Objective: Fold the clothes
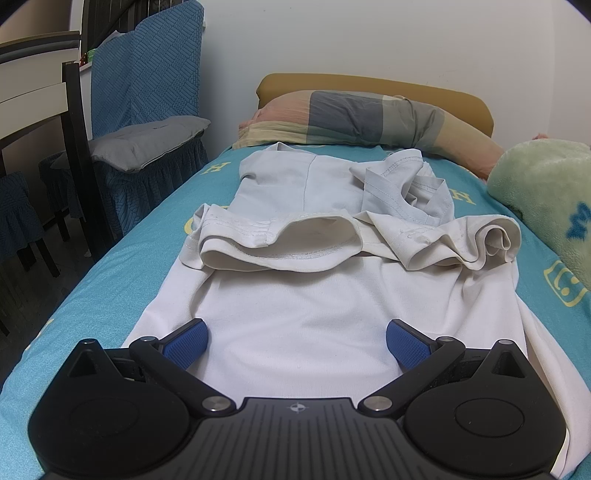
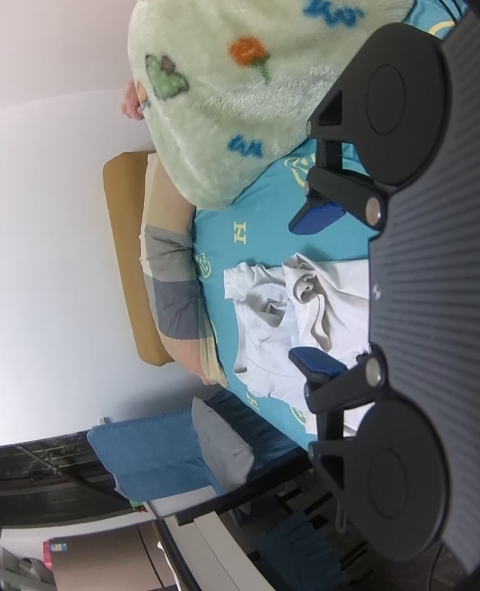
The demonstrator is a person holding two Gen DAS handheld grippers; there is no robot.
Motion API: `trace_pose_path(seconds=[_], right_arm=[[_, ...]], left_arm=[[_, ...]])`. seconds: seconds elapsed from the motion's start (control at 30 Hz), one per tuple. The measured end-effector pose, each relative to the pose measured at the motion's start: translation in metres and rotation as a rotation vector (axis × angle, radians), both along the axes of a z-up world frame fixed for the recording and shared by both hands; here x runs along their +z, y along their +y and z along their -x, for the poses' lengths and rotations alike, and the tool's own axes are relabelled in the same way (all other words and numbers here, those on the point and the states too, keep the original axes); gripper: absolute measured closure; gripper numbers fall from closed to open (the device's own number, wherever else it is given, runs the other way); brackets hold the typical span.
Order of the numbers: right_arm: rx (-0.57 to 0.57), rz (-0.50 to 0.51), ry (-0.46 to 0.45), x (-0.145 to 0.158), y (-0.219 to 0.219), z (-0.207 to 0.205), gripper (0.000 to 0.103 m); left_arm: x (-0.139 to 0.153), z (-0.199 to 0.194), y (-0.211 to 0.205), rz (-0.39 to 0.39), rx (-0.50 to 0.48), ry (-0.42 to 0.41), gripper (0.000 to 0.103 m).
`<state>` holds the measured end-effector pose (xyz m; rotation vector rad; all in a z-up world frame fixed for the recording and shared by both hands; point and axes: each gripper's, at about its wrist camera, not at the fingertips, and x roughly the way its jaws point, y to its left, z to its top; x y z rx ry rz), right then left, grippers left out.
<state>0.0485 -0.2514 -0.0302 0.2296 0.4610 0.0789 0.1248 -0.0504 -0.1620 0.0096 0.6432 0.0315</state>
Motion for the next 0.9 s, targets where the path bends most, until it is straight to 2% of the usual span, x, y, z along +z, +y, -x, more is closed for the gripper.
trace_pose_path(seconds=[0.23,0.5,0.53,0.6,0.9], right_arm=[[0.025,0.024,0.010,-0.001,0.007,-0.001,0.034],[-0.003,0.024,0.033,-0.003,0.000,-0.001,0.032],[-0.008,0.016,0.037,-0.003,-0.002,-0.001,0.030],[-0.017,-0.013,0.046,-0.005,-0.007,-0.003,0.019],[-0.036,-0.094,0.091,-0.015,-0.018,-0.016,0.020]], left_arm=[[0.000,0.000,0.000,0.000,0.000,0.000,0.000],[0.000,0.000,0.000,-0.001,0.001,0.000,0.000],[0.000,0.000,0.000,-0.001,0.001,0.000,0.000],[0.000,0.000,0.000,0.000,0.001,-0.001,0.000],[0.000,0.000,0.000,-0.001,0.001,-0.001,0.000]])
